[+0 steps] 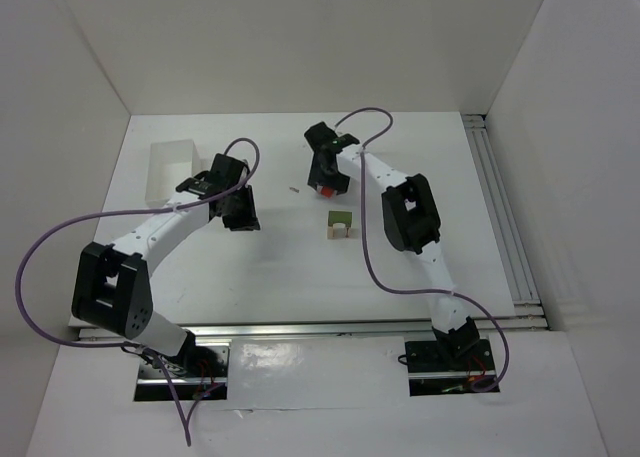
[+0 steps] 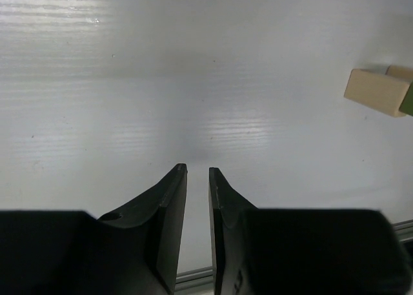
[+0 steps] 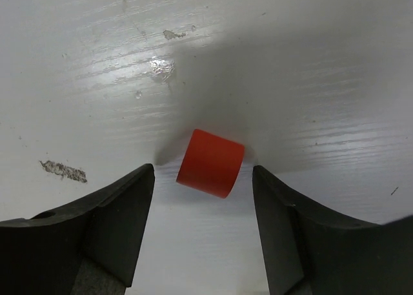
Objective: Build the wood block tower
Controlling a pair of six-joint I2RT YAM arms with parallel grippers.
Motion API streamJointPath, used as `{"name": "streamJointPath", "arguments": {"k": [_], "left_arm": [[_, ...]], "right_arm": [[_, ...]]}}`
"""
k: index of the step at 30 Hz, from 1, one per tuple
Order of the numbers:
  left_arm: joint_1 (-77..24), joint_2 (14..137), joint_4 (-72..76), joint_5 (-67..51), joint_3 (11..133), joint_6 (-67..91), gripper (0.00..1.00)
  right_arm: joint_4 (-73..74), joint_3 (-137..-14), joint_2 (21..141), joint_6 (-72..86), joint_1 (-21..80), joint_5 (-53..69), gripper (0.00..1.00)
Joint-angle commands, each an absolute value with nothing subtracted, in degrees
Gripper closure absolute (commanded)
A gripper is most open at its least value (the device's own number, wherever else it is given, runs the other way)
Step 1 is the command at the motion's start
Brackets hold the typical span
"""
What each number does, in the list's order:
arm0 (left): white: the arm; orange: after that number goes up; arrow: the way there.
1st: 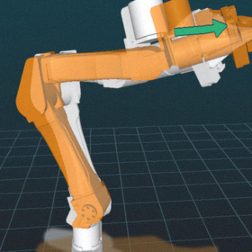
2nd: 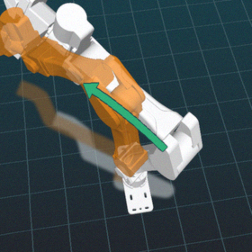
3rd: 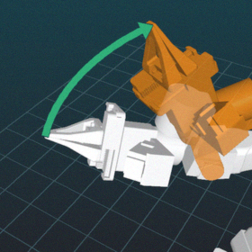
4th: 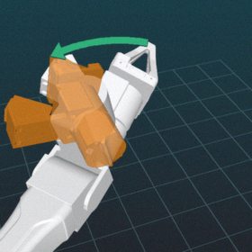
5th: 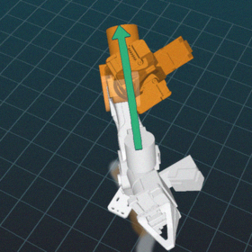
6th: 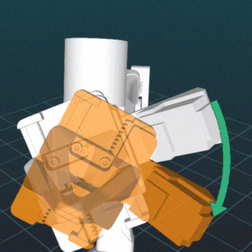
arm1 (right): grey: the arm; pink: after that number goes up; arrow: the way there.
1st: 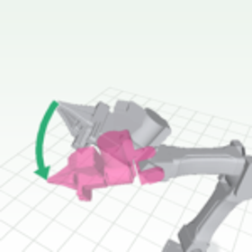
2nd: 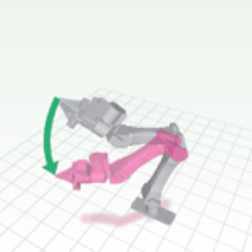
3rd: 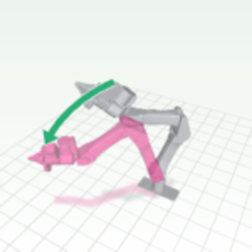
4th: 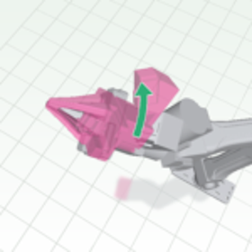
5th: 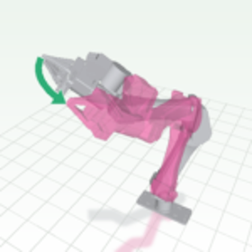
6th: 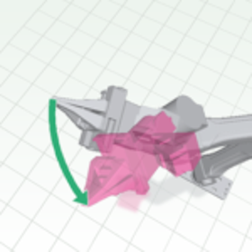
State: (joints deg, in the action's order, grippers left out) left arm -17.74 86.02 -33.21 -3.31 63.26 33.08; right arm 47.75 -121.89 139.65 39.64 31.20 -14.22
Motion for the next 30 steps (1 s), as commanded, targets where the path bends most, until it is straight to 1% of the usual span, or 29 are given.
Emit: {"name": "streamJointPath", "arguments": {"k": [1,5,9,10,12,13,16,19,23,27,28,30], "left_arm": [[-17.4,83.76,-32.34,-2.56,62.75,31.21,0.67],[-17.4,83.14,-32.34,-2.02,62.23,31.2,0.67],[-17.4,82.62,-31.82,-2.02,62.23,31.2,0.67],[-17.4,82.62,-31.82,-2.54,62.23,31.2,0.67],[-17.4,82.62,-31.82,-2.55,62.23,31.2,0.67],[-17.4,82.62,-31.82,-3.07,62.23,31.2,0.67],[-17.4,82.62,-31.82,-3.08,61.7,31.2,0.67],[-17.4,82.09,-31.82,-3.08,61.09,31.2,0.67],[-17.4,82.09,-31.82,-3.08,61.08,31.2,0.68],[-17.4,82.09,-31.2,-4.13,61.08,31.2,0.68],[-17.4,82.09,-31.2,-4.13,61.08,31.2,0.68],[-17.4,82.09,-30.68,-4.65,60.56,31.2,0.68]], "right_arm": [[50.18,-124.36,140.18,41.48,32.16,-14.85,0.36],[51.68,-127.27,141.42,41.48,32.17,-15.9,0.49],[52.91,-127.97,141.42,41.48,33.4,-18.01,0.52],[52.91,-127.97,141.42,41.48,33.92,-18.02,0.58],[53.53,-128.49,141.42,40.96,33.93,-19.68,0.66],[53.53,-129.11,141.42,39.83,33.93,-19.69,0.76],[52.92,-129.81,141.42,37.19,33.93,-19.69,0.78],[51.16,-131.13,140.28,35.42,33.4,-17.14,0.78],[45.89,-129.83,136.42,26.22,32.88,-12.41,0.78],[41.49,-127.79,130.53,16.54,31.56,-3.89,0.78],[41.48,-127.18,128.43,14.96,31.55,0.66,0.78],[42.35,-127.18,126.66,10.73,31.03,4.47,0.78]]}}
